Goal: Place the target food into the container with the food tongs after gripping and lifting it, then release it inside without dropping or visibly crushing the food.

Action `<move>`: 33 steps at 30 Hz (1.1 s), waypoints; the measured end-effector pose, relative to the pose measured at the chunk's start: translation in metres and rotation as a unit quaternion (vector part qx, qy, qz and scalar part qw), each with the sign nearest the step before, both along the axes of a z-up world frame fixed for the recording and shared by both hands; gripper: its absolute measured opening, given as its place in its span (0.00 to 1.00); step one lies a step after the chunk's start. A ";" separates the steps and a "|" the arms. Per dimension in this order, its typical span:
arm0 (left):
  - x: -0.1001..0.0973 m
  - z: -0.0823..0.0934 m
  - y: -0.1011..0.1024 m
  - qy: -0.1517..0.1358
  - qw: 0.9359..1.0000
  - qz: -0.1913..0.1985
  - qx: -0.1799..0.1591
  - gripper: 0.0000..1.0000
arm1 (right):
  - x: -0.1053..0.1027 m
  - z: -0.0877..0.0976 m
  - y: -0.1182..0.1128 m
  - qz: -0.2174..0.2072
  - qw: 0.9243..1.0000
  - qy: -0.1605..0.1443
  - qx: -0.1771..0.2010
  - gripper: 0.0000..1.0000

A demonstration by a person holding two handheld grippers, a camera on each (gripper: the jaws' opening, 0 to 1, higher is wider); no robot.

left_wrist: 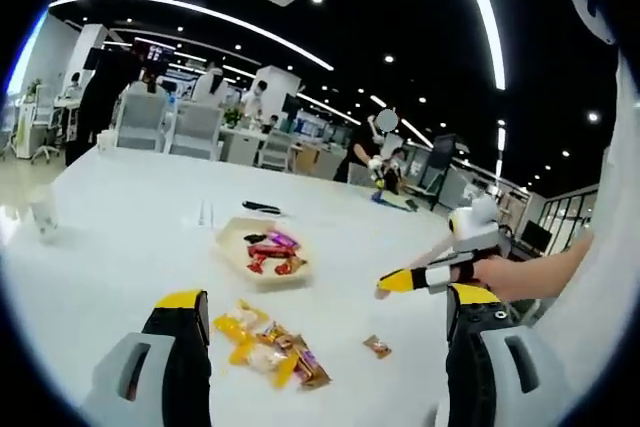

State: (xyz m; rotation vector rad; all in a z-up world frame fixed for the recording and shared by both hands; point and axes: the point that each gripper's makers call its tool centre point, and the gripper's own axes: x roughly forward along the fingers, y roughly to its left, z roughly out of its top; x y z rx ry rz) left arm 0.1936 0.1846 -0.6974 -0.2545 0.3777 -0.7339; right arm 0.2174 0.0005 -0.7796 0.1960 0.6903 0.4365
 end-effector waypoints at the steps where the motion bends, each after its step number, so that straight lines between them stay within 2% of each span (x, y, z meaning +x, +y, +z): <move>1: 0.001 -0.001 0.001 0.015 1.000 0.006 -0.004 0.99 | -0.002 -0.001 0.000 -0.002 1.000 0.002 -0.001 0.27; 2: 0.005 0.003 0.000 0.016 1.000 0.010 -0.018 0.99 | -0.005 -0.001 -0.001 -0.005 1.000 -0.001 0.001 0.27; 4: 0.008 0.009 -0.006 -0.002 0.999 0.005 -0.032 0.99 | -0.011 -0.005 -0.002 -0.008 1.000 0.007 -0.003 0.27; 7: 0.009 0.004 -0.014 0.003 1.000 -0.019 -0.009 0.99 | -0.020 -0.010 0.000 -0.013 1.000 0.015 -0.006 0.27; 11: 0.012 0.006 -0.017 -0.004 1.000 -0.021 -0.017 0.99 | -0.029 -0.014 0.003 -0.010 1.000 0.021 -0.017 0.27; 19: 0.008 0.003 -0.021 -0.012 0.999 -0.032 -0.005 0.99 | -0.040 -0.022 0.004 -0.013 0.999 0.032 -0.034 0.27; 27: 0.003 0.003 -0.018 -0.017 1.000 -0.023 0.002 0.99 | -0.043 -0.035 0.007 -0.023 0.998 0.043 -0.034 0.27; 30: 0.000 0.007 -0.019 -0.031 0.999 -0.023 -0.003 0.99 | -0.041 -0.040 0.010 -0.014 0.998 0.043 -0.052 0.27; 31: -0.002 0.002 -0.019 -0.027 0.999 -0.029 0.010 0.99 | -0.041 -0.045 0.011 -0.007 0.997 0.044 -0.067 0.27; 33: -0.003 -0.001 -0.018 -0.018 0.999 -0.026 0.012 0.99 | -0.040 -0.049 0.010 -0.009 0.996 0.049 -0.068 0.27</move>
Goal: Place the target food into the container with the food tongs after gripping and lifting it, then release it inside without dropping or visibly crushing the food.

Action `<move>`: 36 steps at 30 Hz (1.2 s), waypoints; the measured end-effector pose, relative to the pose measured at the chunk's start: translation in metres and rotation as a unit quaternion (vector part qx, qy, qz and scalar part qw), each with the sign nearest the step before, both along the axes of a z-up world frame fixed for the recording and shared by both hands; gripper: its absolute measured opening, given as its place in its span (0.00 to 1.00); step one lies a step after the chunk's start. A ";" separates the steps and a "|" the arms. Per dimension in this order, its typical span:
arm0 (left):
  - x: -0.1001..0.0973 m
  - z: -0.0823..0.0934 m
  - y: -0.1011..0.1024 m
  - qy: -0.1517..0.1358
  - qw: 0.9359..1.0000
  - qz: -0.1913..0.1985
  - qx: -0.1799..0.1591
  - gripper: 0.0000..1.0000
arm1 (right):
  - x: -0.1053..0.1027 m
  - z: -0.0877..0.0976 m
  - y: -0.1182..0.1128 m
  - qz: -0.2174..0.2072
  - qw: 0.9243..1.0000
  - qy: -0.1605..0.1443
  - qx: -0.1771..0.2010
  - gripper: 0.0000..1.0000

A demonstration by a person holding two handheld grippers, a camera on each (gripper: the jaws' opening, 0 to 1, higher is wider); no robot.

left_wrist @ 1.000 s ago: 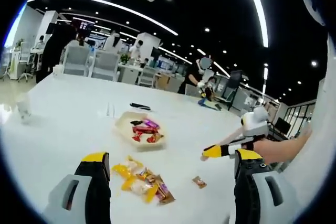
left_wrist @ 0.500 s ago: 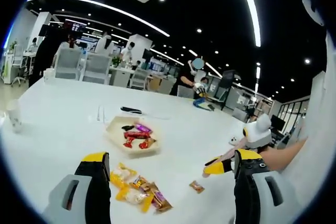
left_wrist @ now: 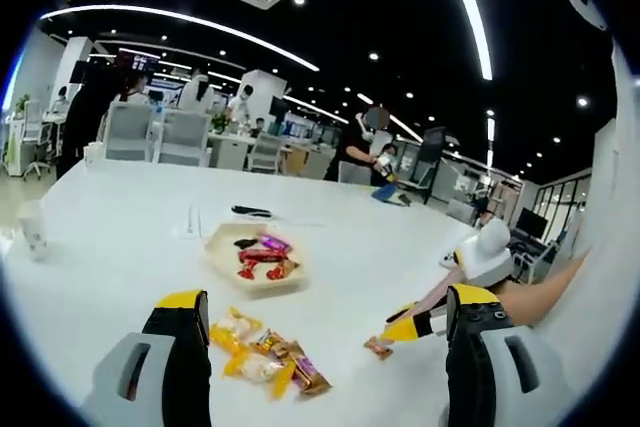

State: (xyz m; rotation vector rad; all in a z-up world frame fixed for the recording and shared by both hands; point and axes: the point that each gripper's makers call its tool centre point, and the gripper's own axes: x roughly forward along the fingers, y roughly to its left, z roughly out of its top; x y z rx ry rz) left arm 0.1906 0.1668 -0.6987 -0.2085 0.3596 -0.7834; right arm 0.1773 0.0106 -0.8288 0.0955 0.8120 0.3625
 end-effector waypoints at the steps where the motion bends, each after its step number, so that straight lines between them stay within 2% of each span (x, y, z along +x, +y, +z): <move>1: 0.000 0.000 0.001 0.001 1.000 0.002 -0.002 0.99 | 0.000 -0.002 -0.001 -0.002 1.000 0.003 -0.002 0.27; 4: -0.001 -0.001 0.001 0.001 1.000 0.004 -0.002 0.99 | 0.000 -0.007 -0.008 -0.019 1.000 0.012 -0.004 0.27; 8: 0.001 -0.001 0.002 0.006 1.000 0.007 -0.004 0.99 | 0.002 -0.009 -0.005 -0.027 0.999 0.017 0.005 0.27; 11: 0.002 -0.002 0.001 0.008 1.000 0.007 -0.004 0.98 | 0.001 -0.014 -0.001 -0.023 1.000 0.021 -0.004 0.27; 12: 0.003 -0.003 0.001 0.010 1.000 0.007 -0.005 0.98 | -0.001 -0.018 -0.001 -0.019 0.999 0.026 -0.018 0.27; 19: 0.006 -0.001 0.003 0.012 1.000 0.012 -0.009 0.97 | -0.001 -0.021 -0.005 -0.011 0.999 0.026 -0.023 0.24; 28: 0.006 -0.005 -0.001 0.025 1.000 0.005 -0.013 0.96 | -0.003 -0.023 0.002 0.032 0.995 0.014 -0.090 0.26; 36: 0.003 -0.006 -0.002 0.027 1.000 0.004 -0.015 0.95 | -0.001 -0.021 -0.001 0.012 0.998 0.022 -0.051 0.26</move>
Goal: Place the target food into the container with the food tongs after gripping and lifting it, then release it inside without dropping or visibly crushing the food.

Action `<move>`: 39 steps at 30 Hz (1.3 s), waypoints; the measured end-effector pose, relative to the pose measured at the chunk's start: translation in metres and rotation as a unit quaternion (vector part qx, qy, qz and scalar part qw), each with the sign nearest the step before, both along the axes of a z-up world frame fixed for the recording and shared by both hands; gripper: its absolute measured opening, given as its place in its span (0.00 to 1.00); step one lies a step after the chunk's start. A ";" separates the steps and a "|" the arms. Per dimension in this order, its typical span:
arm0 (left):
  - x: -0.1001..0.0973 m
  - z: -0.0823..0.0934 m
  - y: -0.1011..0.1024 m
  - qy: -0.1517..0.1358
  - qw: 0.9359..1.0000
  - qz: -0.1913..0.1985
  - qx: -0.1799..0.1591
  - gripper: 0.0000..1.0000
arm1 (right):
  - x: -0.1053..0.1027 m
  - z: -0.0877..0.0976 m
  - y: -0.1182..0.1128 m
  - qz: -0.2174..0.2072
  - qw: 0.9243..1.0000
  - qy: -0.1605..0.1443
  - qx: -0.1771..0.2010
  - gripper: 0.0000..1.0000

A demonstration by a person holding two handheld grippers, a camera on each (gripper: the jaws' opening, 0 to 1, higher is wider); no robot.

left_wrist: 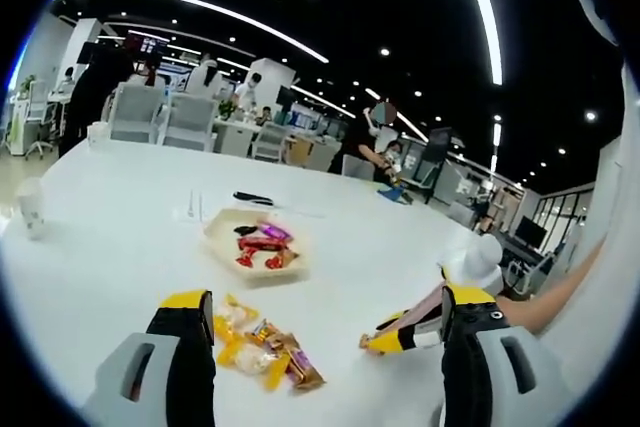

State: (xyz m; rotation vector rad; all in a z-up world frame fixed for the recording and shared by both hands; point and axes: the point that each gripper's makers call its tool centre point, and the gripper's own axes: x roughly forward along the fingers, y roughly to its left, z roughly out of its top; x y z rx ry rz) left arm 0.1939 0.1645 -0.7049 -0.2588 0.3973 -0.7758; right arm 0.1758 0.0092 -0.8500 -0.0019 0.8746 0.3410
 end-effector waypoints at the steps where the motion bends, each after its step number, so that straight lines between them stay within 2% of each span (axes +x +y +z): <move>1: -0.001 0.000 0.001 0.001 1.000 0.001 0.000 0.95 | 0.000 0.000 -0.001 0.002 1.000 -0.004 0.001 0.27; 2: -0.001 0.001 0.003 0.000 1.000 0.003 -0.001 0.95 | 0.001 0.002 0.004 0.008 1.000 -0.012 0.012 0.27; 7: -0.001 -0.003 0.009 0.012 1.000 0.010 -0.006 0.94 | 0.004 0.006 0.014 0.022 0.999 -0.024 0.007 0.27; 9: 0.001 -0.003 0.011 0.015 1.000 0.017 -0.012 0.94 | 0.002 -0.003 0.016 0.031 0.999 -0.010 0.000 0.27; 10: 0.002 -0.004 0.011 0.019 0.999 0.019 -0.017 0.94 | 0.010 0.004 0.013 0.048 0.997 -0.051 -0.017 0.26; 11: 0.002 -0.004 0.010 0.022 0.999 0.019 -0.019 0.94 | 0.002 0.002 0.014 0.032 0.999 -0.020 -0.003 0.26; 15: 0.000 -0.005 0.006 0.025 0.999 0.014 -0.019 0.92 | 0.002 0.004 0.010 0.042 0.999 -0.028 -0.004 0.24; 16: 0.000 -0.006 0.004 0.027 0.999 0.012 -0.019 0.92 | 0.002 0.004 0.010 0.064 0.997 -0.033 -0.023 0.23; 18: -0.001 -0.006 0.002 0.027 0.999 0.009 -0.020 0.91 | 0.001 0.004 0.014 0.072 0.997 -0.032 -0.028 0.22; 22: -0.001 -0.006 -0.001 0.025 0.999 0.006 -0.022 0.92 | 0.002 0.004 0.010 0.063 0.997 -0.026 -0.020 0.18; 28: 0.000 -0.005 0.003 0.021 1.000 0.011 -0.020 0.92 | 0.002 0.003 0.011 0.060 0.998 -0.027 -0.015 0.19; 32: 0.000 -0.005 0.005 0.020 1.000 0.011 -0.020 0.91 | 0.002 0.002 0.012 0.091 0.995 -0.025 -0.016 0.22; 39: 0.000 -0.002 0.001 0.017 0.999 0.009 -0.026 0.91 | 0.004 0.001 0.012 0.072 0.997 -0.009 -0.020 0.17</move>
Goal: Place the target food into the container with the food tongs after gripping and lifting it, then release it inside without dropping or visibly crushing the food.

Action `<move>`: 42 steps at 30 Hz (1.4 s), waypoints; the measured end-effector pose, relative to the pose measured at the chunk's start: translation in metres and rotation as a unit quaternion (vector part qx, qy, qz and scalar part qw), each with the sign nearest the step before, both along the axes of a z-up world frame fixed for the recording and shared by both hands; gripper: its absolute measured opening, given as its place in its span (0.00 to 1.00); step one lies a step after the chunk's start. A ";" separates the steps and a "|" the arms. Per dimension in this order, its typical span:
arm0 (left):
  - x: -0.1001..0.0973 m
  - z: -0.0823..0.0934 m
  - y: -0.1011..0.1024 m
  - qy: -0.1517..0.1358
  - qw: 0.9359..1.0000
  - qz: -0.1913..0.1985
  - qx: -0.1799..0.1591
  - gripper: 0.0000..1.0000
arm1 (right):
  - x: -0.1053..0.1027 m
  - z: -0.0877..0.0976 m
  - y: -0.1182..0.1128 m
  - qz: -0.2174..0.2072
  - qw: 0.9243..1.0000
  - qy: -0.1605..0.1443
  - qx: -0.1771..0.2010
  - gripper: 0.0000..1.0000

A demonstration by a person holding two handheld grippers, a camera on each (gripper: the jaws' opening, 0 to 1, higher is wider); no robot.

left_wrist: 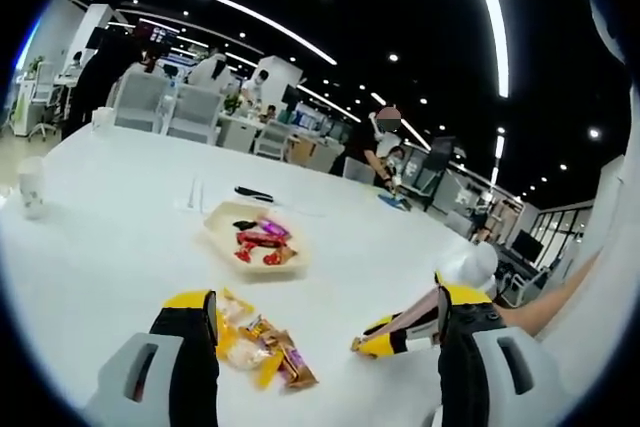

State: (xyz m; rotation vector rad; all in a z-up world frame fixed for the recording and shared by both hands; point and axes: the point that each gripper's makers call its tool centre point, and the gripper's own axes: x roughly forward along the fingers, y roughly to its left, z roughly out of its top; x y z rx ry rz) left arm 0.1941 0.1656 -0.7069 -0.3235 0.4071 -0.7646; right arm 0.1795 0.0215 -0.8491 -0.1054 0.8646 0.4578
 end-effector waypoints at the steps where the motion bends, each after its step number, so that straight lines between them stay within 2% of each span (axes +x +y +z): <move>1: 0.000 0.001 0.000 -0.002 1.000 0.001 -0.001 0.91 | -0.001 -0.001 -0.001 -0.004 1.000 0.004 0.002 0.17; 6: -0.002 0.003 0.005 -0.002 1.000 0.005 0.003 0.91 | -0.003 0.002 -0.003 -0.031 0.999 0.017 0.040 0.16; 11: -0.002 0.000 0.012 0.001 1.000 0.012 0.005 0.91 | -0.004 0.014 -0.003 -0.033 0.998 0.003 0.059 0.17; 16: 0.002 0.003 0.010 0.000 1.000 0.014 -0.002 0.90 | 0.003 0.027 -0.009 -0.052 0.996 -0.013 0.077 0.17; 17: 0.002 0.003 0.009 0.000 1.000 0.014 -0.002 0.90 | 0.005 0.032 -0.008 -0.062 0.994 -0.017 0.093 0.17; 20: 0.002 0.004 0.008 0.001 1.000 0.011 -0.002 0.90 | 0.006 0.038 -0.010 -0.066 0.992 -0.024 0.101 0.18; 21: 0.002 0.005 0.008 -0.002 1.000 0.011 -0.002 0.90 | 0.008 0.042 -0.012 -0.077 0.990 -0.029 0.115 0.18; 26: 0.001 0.003 0.011 -0.001 1.000 0.012 0.002 0.90 | 0.009 0.049 -0.016 -0.086 0.988 -0.033 0.123 0.18; 42: -0.002 0.007 0.016 -0.009 1.000 0.019 -0.002 0.91 | 0.021 0.071 -0.019 -0.072 0.989 -0.056 0.115 0.18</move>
